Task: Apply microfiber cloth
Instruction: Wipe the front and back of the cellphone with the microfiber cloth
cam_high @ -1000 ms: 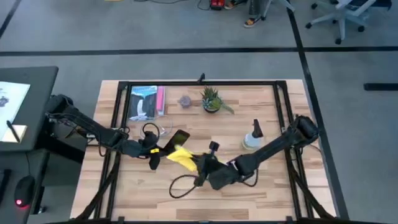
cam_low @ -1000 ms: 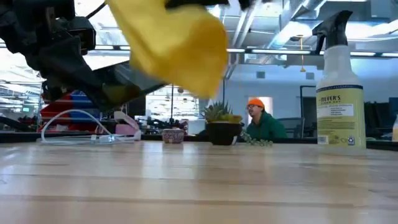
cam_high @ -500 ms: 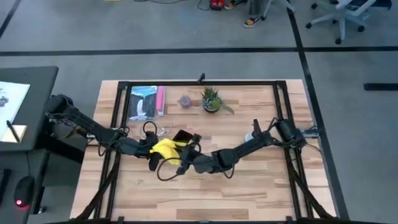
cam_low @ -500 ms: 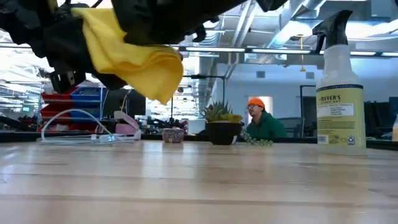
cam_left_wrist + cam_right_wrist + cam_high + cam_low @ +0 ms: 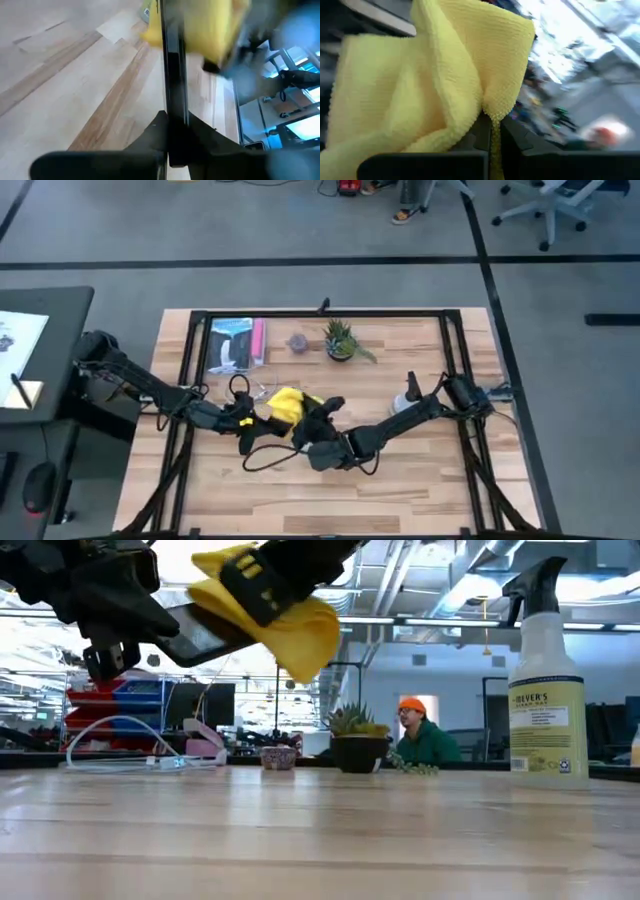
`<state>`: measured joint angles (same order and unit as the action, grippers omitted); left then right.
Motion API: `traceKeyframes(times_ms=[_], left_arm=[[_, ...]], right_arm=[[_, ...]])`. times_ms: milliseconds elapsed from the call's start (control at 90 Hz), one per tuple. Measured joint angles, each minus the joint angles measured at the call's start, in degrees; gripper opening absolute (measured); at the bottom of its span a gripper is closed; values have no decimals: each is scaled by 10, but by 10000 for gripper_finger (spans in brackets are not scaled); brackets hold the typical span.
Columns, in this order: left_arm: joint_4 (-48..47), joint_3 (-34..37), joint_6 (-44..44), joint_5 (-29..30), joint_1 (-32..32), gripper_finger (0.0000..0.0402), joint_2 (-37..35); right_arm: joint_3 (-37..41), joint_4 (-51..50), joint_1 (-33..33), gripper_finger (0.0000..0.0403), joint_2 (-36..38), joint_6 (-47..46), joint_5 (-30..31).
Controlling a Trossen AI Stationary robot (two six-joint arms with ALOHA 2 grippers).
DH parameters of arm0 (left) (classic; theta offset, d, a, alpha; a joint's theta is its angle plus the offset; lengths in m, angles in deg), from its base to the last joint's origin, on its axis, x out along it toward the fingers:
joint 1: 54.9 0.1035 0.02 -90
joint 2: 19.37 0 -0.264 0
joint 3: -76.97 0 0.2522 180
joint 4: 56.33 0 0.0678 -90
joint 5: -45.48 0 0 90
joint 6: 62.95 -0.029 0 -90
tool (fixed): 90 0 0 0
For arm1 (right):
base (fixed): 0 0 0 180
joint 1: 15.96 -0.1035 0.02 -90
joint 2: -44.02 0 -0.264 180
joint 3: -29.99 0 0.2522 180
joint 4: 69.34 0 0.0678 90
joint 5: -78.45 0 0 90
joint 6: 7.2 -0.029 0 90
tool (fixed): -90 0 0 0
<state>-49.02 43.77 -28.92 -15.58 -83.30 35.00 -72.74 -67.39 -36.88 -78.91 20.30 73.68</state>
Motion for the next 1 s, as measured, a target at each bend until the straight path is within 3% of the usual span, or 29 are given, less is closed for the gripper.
traceKeyframes(times_ms=[100, 467, 767, 1000], left_arm=[[1, 0, -7, -6, -1, 15, 0], [-74, -1, 23, 29, -1, 15, -1], [-125, -1, 72, 49, -1, 15, -1], [-82, -1, 56, 49, -1, 15, -1]], right_arm=[[0, 1, 1, 0, 0, 6, 42], [-51, 21, -28, 0, 0, 229, 51], [-60, -48, -39, 0, 45, 203, 50], [-59, -77, -10, 0, 2, 103, 47]])
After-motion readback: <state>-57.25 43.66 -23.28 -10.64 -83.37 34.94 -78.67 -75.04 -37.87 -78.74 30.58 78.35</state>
